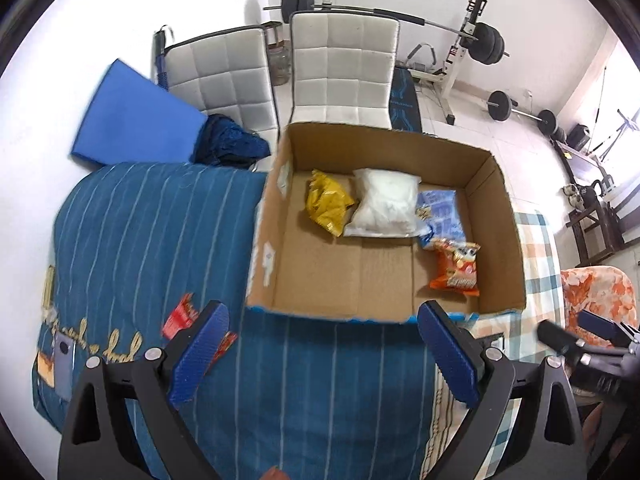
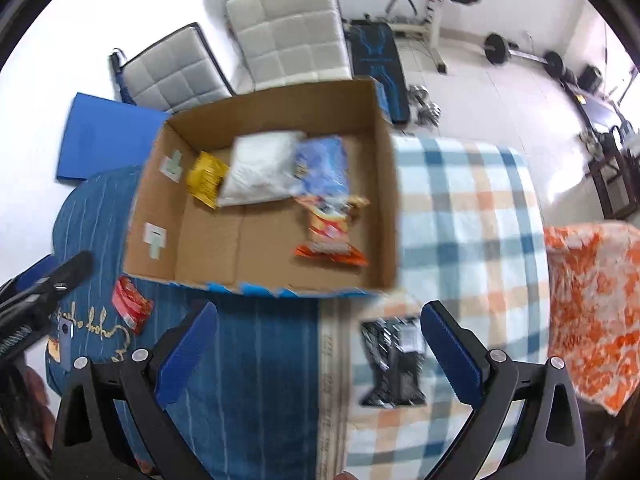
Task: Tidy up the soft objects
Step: 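Grasp the red snack bag with the left tool while the right tool grasps the black pouch, then carry the red bag and black pouch with both tools into the box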
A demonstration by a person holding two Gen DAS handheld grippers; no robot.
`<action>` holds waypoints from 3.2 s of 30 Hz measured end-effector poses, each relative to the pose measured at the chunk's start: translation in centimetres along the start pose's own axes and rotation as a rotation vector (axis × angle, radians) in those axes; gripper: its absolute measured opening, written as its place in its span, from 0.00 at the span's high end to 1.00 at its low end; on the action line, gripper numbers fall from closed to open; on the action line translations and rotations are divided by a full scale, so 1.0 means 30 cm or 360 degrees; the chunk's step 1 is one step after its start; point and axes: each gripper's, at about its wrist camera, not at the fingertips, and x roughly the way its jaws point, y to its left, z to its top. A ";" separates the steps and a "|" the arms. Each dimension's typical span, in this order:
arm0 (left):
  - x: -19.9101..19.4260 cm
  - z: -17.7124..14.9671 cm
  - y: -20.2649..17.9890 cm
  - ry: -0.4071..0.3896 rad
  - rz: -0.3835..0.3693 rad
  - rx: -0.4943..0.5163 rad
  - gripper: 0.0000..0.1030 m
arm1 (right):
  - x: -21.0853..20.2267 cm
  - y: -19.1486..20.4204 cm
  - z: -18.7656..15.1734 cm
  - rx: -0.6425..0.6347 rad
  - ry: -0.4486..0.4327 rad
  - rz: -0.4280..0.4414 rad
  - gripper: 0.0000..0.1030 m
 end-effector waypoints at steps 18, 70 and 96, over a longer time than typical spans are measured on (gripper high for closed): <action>0.306 -0.328 0.512 0.0464 0.0161 -0.0273 0.06 | 0.617 -0.259 -0.317 0.0272 0.0696 -0.0228 0.21; 0.598 -0.733 -0.064 0.0806 -0.0028 0.0110 0.49 | 0.556 0.061 -0.427 0.0118 0.0782 -0.0132 0.50; 0.515 -0.711 -0.013 0.0769 -0.0020 0.0163 0.57 | 0.597 0.104 -0.481 0.0035 0.0786 -0.0228 0.52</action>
